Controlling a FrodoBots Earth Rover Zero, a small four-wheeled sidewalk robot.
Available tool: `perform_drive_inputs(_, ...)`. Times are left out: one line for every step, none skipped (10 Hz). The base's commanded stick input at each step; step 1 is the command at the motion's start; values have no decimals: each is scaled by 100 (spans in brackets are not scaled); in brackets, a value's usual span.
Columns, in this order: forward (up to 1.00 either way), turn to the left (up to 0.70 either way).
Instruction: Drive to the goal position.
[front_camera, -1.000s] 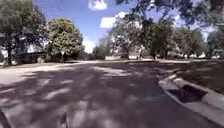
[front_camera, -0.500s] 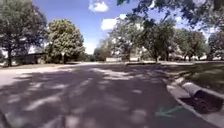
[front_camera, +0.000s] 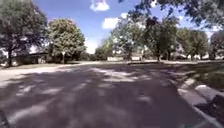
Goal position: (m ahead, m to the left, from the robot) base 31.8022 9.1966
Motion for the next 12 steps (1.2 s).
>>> perform_drive_inputs(85,0)
perform_drive_inputs(85,0)
perform_drive_inputs(85,0)
perform_drive_inputs(85,0)
perform_drive_inputs(85,0)
perform_drive_inputs(85,0)
perform_drive_inputs(85,0)
perform_drive_inputs(85,0)
perform_drive_inputs(85,0)
perform_drive_inputs(85,0)
perform_drive_inputs(85,0)
perform_drive_inputs(85,0)
